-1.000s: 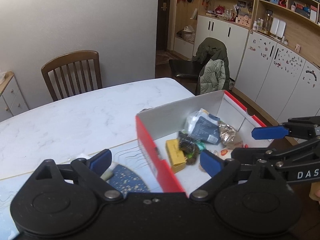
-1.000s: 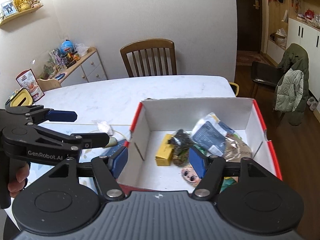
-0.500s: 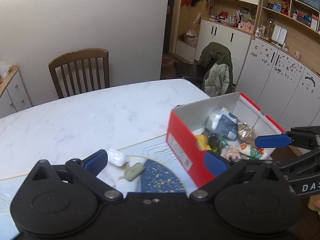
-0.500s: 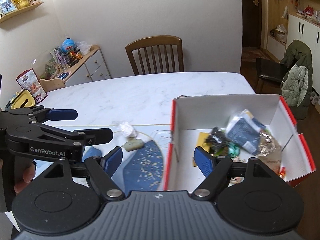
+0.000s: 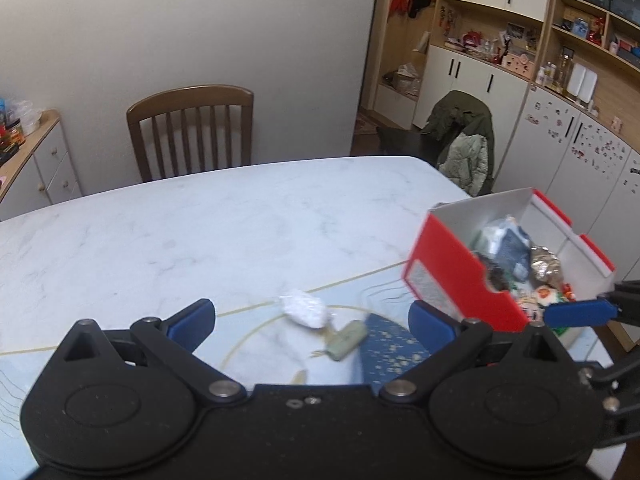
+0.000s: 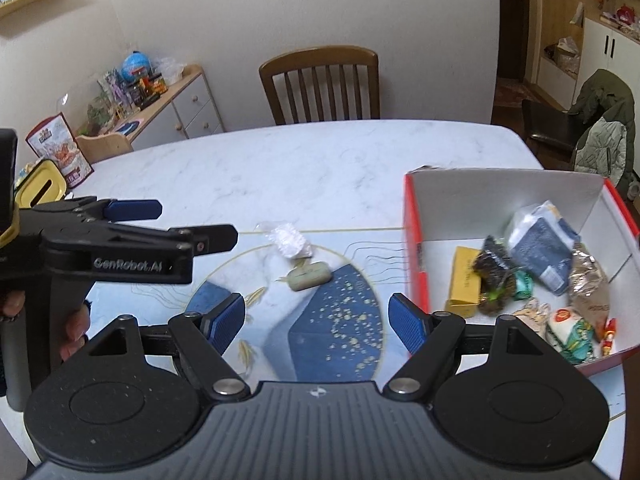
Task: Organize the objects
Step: 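Grasp the white bubble-wrap bag with the left tool while the right tool grasps the green soap bar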
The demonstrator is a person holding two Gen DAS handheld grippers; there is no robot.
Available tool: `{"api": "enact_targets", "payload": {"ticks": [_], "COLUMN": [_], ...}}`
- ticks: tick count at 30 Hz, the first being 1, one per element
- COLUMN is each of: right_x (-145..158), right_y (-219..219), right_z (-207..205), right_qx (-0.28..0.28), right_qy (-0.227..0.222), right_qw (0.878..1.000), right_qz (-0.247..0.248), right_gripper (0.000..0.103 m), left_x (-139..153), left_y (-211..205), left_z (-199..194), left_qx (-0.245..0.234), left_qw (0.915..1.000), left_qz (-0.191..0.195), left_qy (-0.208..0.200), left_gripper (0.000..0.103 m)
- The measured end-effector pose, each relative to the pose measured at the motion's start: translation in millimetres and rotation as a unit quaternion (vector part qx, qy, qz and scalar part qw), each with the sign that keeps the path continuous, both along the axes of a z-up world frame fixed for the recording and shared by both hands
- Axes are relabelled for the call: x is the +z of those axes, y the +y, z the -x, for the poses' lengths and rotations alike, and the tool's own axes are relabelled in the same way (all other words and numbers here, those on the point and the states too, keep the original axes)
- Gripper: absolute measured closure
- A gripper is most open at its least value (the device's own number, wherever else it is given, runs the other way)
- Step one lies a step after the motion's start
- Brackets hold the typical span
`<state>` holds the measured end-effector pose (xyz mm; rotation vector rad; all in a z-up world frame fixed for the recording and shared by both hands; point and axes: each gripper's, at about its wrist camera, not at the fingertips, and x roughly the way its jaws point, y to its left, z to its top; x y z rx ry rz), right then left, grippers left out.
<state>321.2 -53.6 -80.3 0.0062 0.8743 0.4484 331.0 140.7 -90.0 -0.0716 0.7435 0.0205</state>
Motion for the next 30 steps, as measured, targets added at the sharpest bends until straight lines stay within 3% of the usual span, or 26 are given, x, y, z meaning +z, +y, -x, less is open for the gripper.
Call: {"api": "enact_targets", "payload": {"ticks": [5, 10, 22, 30], "right_x": [-8.5, -21.9, -76.5, -99.3], "right_y": [18.5, 35.2, 72.1, 81.9], "right_z": [-6.9, -18.7, -56.1, -76.0], "right_qx": [0.005, 0.013, 0.041, 0.041], "right_qy": [0.008, 0.008, -0.006, -0.005], "right_qw": [1.0, 1.0, 0.995, 0.995], "right_qz": [0.008, 0.024, 0.089, 0.095], "right_gripper": [0.024, 0.024, 0.024, 0.024], "left_x": [-12.0, -26.8, -62.9, -85.6], "left_y": [25.8, 48.4, 37.8, 31.5], "left_z": [-13.5, -30.3, -65.8, -84.3], "left_qx": [0.023, 0.031, -0.019, -0.047], "left_qw": [0.9995, 0.9994, 0.9992, 0.9979], "left_qz": [-0.018, 0.002, 0.01, 0.014], "left_qy": [0.006, 0.018, 0.035, 0.042], "left_gripper": [0.0, 0.0, 0.001, 0.001]}}
